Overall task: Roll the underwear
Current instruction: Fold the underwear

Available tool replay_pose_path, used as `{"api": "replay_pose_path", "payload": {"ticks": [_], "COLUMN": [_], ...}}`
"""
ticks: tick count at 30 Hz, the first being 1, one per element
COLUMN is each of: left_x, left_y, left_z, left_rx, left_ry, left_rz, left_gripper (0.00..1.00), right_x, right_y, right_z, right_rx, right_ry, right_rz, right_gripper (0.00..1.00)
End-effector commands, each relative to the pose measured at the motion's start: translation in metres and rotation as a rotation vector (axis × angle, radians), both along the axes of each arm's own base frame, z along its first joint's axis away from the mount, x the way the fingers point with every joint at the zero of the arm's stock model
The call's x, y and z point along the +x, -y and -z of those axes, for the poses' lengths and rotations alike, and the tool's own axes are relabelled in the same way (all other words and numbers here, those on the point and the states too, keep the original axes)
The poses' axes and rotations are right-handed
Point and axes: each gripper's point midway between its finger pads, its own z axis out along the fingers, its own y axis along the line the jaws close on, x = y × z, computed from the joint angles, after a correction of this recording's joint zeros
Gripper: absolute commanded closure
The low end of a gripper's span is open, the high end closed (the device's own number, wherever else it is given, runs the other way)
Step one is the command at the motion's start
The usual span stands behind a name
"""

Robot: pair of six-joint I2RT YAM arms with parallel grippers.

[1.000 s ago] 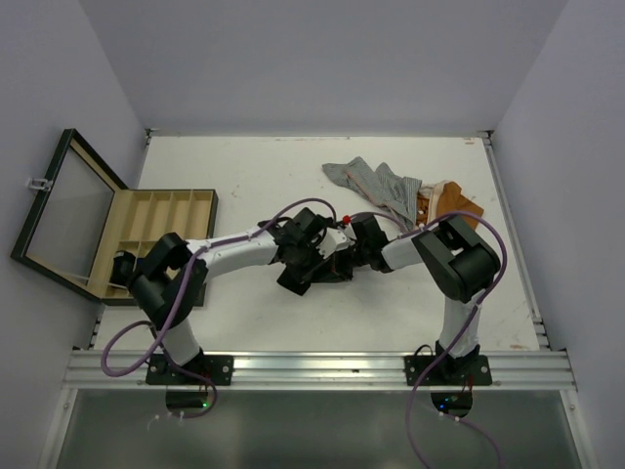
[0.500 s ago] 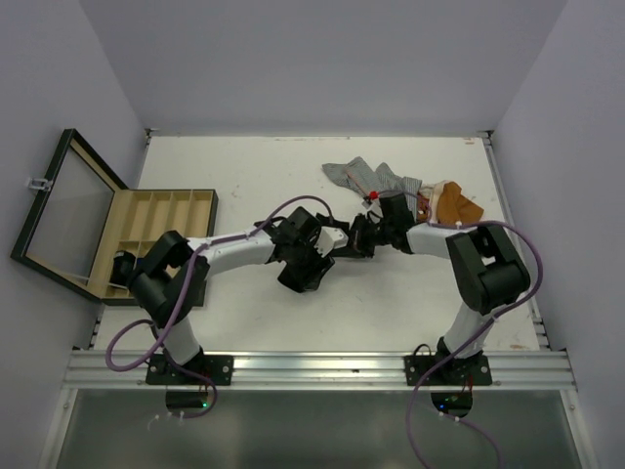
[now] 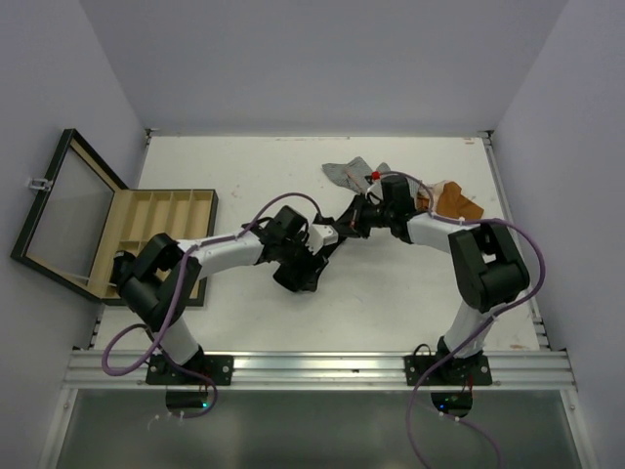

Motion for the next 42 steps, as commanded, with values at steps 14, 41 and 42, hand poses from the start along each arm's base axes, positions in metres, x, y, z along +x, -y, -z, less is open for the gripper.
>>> {"api": "replay_pose_path", "payload": {"ticks": [14,41,42], "left_x": [0.002,0.021,0.018], "left_y": [-0.004,-0.012,-0.009], "left_z": [-0.002,-0.130,-0.128], "left_rx": [-0.024,-0.483,-0.521], "left_ry": [-0.008,-0.016,-0.064], "left_rz": [-0.034,-0.070,-0.056], "left_gripper": [0.23,0.60,0.64], "right_x": [0.013,0.003,0.001], "right_y": [-0.031,-0.050,-0.051], "right_z": [0.085,0.095,0.095], "right_rx": [-0.146,-0.064,-0.056], "right_ry": [-0.083,0.058,0.053], "right_rz": [0.041,-0.486,-0.494], "right_gripper": [1.00,1.00,1.00]}}
